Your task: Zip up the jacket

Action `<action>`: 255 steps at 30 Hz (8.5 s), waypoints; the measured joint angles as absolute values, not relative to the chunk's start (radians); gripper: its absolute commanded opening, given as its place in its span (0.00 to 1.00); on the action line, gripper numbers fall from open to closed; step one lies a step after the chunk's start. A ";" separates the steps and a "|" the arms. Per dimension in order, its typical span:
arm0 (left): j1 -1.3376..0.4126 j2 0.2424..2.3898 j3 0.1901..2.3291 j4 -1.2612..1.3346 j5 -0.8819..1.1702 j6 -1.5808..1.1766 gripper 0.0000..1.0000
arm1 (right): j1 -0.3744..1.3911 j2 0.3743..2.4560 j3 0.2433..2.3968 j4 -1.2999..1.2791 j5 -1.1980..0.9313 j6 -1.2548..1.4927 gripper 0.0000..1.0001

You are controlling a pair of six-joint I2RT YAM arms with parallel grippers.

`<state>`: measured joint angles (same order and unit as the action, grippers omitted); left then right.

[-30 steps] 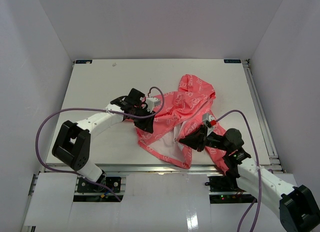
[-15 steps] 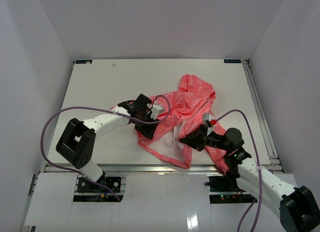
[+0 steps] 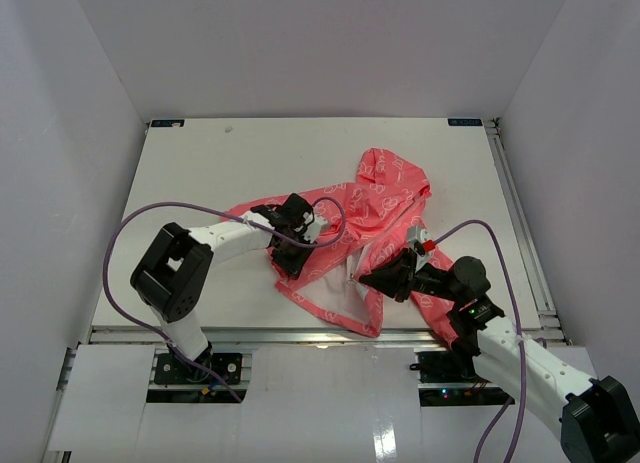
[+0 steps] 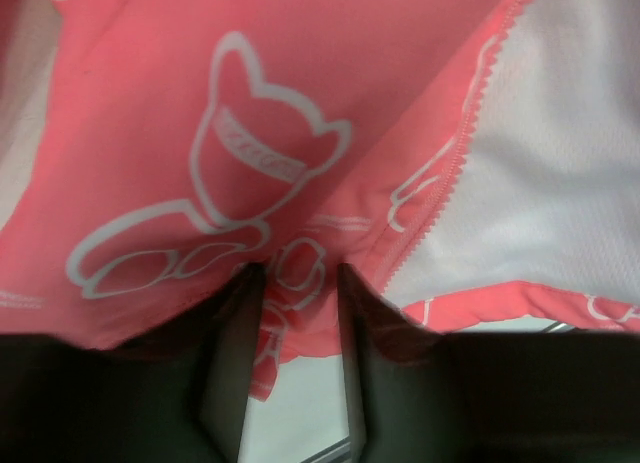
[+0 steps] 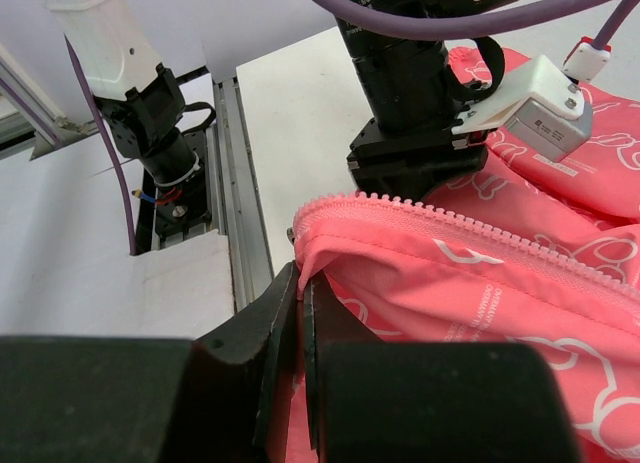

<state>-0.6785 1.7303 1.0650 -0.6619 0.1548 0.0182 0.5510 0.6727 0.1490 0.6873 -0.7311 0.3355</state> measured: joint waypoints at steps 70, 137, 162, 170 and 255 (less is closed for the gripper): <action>-0.732 1.466 1.007 -0.581 0.266 -0.111 0.52 | 0.552 0.689 0.161 0.640 -0.663 0.328 0.08; -0.734 1.406 0.981 -0.350 0.256 -0.178 0.00 | 0.552 0.709 0.161 0.618 -0.633 0.311 0.08; -0.736 1.190 0.324 1.064 0.472 -0.505 0.00 | 0.585 0.816 0.178 0.731 -0.553 0.331 0.08; -0.736 1.189 0.288 1.208 0.487 -0.532 0.00 | 0.629 0.854 0.213 0.740 -0.557 0.334 0.08; -0.771 1.206 0.257 1.220 0.416 -0.384 0.00 | 0.681 0.837 0.234 0.751 -0.522 0.484 0.08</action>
<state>-0.7714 1.2060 0.2569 1.2200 0.4164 -0.3836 0.6811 0.8373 0.2340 0.7513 -0.5218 0.4842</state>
